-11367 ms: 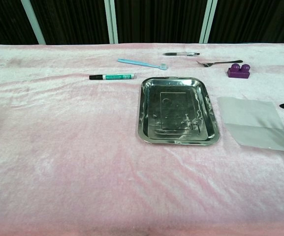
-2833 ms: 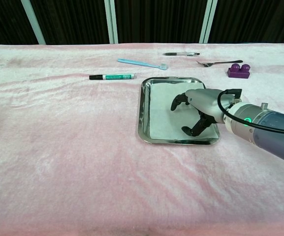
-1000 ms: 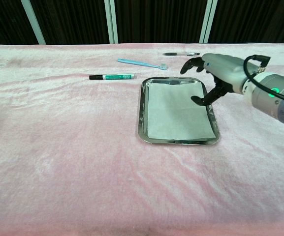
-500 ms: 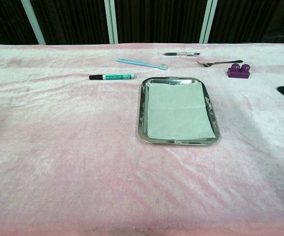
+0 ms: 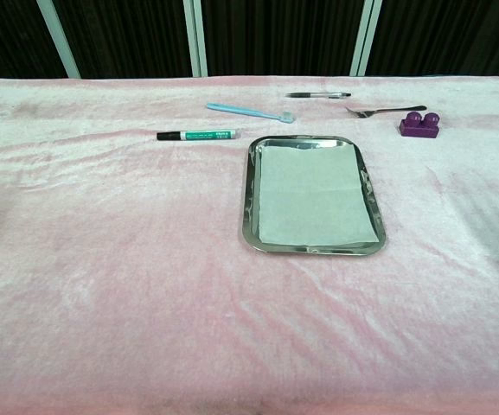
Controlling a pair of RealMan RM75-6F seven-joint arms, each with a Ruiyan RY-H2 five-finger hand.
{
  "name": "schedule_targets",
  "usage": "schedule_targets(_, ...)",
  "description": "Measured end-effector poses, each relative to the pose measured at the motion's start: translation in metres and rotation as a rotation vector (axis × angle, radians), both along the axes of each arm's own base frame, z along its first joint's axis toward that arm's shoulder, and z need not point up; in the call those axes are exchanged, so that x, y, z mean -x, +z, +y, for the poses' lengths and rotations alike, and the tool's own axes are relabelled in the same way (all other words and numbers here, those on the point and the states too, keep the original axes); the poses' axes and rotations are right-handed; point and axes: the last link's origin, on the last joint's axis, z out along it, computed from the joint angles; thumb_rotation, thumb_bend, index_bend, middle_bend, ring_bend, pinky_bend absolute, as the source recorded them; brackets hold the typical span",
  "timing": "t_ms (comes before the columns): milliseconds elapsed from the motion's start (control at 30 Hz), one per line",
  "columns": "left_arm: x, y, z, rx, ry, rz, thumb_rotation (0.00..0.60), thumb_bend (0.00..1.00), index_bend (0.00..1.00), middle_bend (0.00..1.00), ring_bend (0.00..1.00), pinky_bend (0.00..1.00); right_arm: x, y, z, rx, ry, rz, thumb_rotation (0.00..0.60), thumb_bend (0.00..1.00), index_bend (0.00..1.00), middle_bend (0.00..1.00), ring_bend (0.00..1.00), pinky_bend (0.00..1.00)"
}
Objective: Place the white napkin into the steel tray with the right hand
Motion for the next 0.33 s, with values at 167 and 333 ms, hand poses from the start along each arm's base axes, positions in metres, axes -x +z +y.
schedule_targets(167, 0.000, -0.001, 0.001, 0.004, 0.002, 0.011, 0.600, 0.40, 0.15, 0.05, 0.00, 0.00, -0.002, 0.008, 0.009, -0.001, 0.003, 0.018, 0.600, 0.25, 0.10, 0.05, 0.11, 0.15)
schedule_targets(333, 0.000, -0.001, 0.002, 0.005, 0.003, 0.009, 0.600, 0.40, 0.15, 0.04, 0.00, 0.00, -0.005, 0.017, 0.014, 0.007, -0.004, 0.026, 0.600, 0.25, 0.09, 0.05, 0.11, 0.15)
